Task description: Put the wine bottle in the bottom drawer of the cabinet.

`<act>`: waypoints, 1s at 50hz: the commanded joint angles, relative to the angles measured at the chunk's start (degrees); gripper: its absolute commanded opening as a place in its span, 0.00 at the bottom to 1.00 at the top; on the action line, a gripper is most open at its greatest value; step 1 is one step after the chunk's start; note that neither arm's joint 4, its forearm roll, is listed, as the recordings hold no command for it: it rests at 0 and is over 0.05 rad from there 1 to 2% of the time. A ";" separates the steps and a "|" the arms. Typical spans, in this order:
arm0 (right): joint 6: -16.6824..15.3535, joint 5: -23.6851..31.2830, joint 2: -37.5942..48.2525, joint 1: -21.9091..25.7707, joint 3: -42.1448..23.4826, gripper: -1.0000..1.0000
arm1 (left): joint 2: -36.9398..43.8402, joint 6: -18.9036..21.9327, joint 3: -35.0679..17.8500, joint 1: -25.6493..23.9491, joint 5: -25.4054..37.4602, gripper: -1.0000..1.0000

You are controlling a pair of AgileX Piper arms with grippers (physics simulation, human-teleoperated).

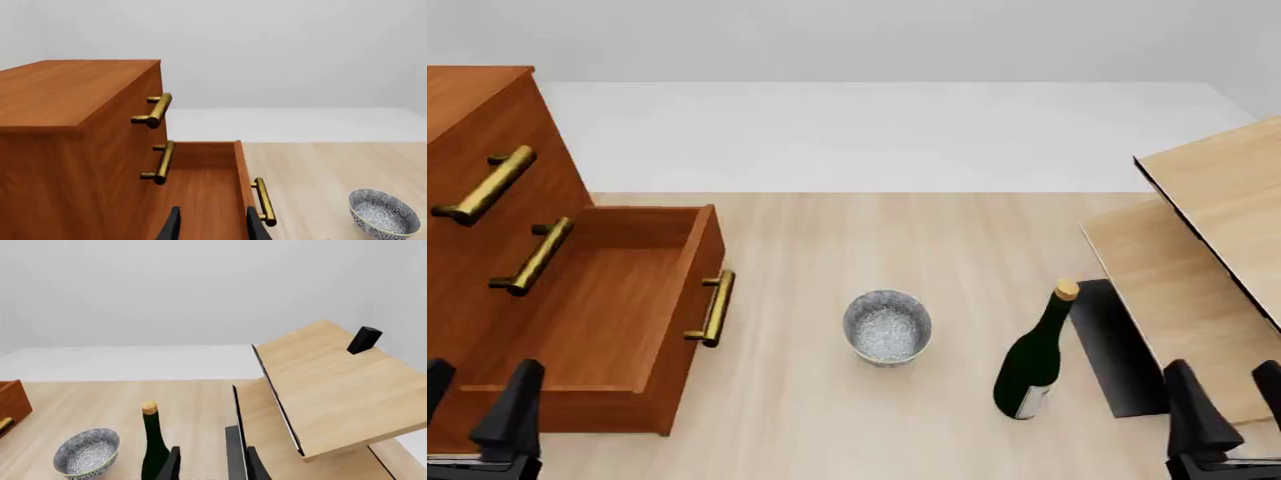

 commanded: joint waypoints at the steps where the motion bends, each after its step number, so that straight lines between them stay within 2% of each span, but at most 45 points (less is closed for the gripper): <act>1: -0.69 0.76 -0.05 0.37 -0.22 1.00 | 0.14 -0.42 -0.45 0.51 1.54 1.00; 2: -0.64 0.84 -0.11 0.36 -0.26 1.00 | 0.27 -0.29 -0.44 0.31 1.88 1.00; 3: -0.62 0.91 -0.17 0.31 -0.32 1.00 | 3.01 -3.26 -0.62 1.46 1.27 1.00; 4: -0.71 0.96 -0.22 0.44 -0.37 1.00 | 0.71 0.81 -2.15 0.83 3.45 1.00; 5: -0.82 0.97 -0.24 0.50 -0.37 1.00 | 0.08 2.01 -2.58 0.07 3.90 1.00; 8: -1.01 1.16 -0.33 0.47 -0.41 1.00 | 1.57 -0.01 -6.59 1.51 6.56 1.00; 9: -0.94 1.18 -0.33 0.33 -0.42 1.00 | 1.97 0.30 -7.79 0.32 7.35 1.00; 10: -0.91 1.19 -0.32 0.29 -0.41 1.00 | 1.81 4.01 -8.72 -1.26 8.33 1.00; 11: -0.83 1.19 -0.32 0.33 -0.39 1.00 | 3.01 3.86 -9.97 0.05 8.65 1.00; 12: -0.84 1.19 -0.32 0.33 -0.38 1.00 | 4.82 1.38 -11.67 1.38 9.01 1.00; 13: -0.86 1.17 -0.33 0.38 -0.39 1.00 | 3.85 0.66 -13.69 1.01 10.81 1.00; 15: -0.75 1.22 -0.33 0.42 -0.43 1.00 | 3.95 1.70 -15.86 1.84 12.13 1.00; 17: -0.77 1.24 -0.34 0.45 -0.50 1.00 | 5.84 1.49 -18.21 1.78 13.43 1.00; 18: -0.68 1.30 -0.35 0.41 -0.52 1.00 | 7.41 0.02 -20.90 1.70 14.79 1.00; 21: -0.68 1.35 -0.35 0.44 -0.50 1.00 | 11.21 1.17 -24.16 0.25 16.53 1.00; 27: -0.55 1.40 -0.37 0.45 -0.59 1.00 | 17.62 0.40 -32.38 -0.51 19.92 1.00; 30: -0.44 1.42 -0.37 0.43 -0.63 1.00 | 22.10 4.33 -36.11 -1.48 21.44 1.00; 33: -0.39 1.43 -0.37 0.45 -0.64 1.00 | 25.81 4.51 -39.63 -2.75 24.02 1.00; 35: -0.43 1.45 -0.37 0.52 -0.65 1.00 | 28.14 2.49 -43.09 -0.65 25.59 1.00; 36: -0.40 1.48 -0.37 0.53 -0.60 1.00 | 31.89 3.53 -44.21 -0.55 27.22 1.00; 38: -0.40 1.51 -0.36 0.55 -0.57 1.00 | 33.27 5.54 -45.72 -1.37 28.65 1.00; 39: -0.35 1.55 -0.36 0.53 -0.57 1.00 | 35.06 4.55 -46.88 -1.00 29.96 1.00; 43: -0.42 1.60 -0.35 0.58 -0.58 1.00 | 38.83 6.07 -51.86 -0.93 33.15 1.00; 45: -0.40 1.63 -0.37 0.59 -0.54 1.00 | 40.14 3.41 -54.61 -1.56 34.96 1.00; 47: -0.55 1.65 -0.37 0.66 -0.52 1.00 | 42.25 4.70 -56.03 -2.82 36.91 1.00; 50: -0.50 1.70 -0.36 0.62 -0.46 1.00 | 45.02 3.77 -58.70 -5.09 39.61 1.00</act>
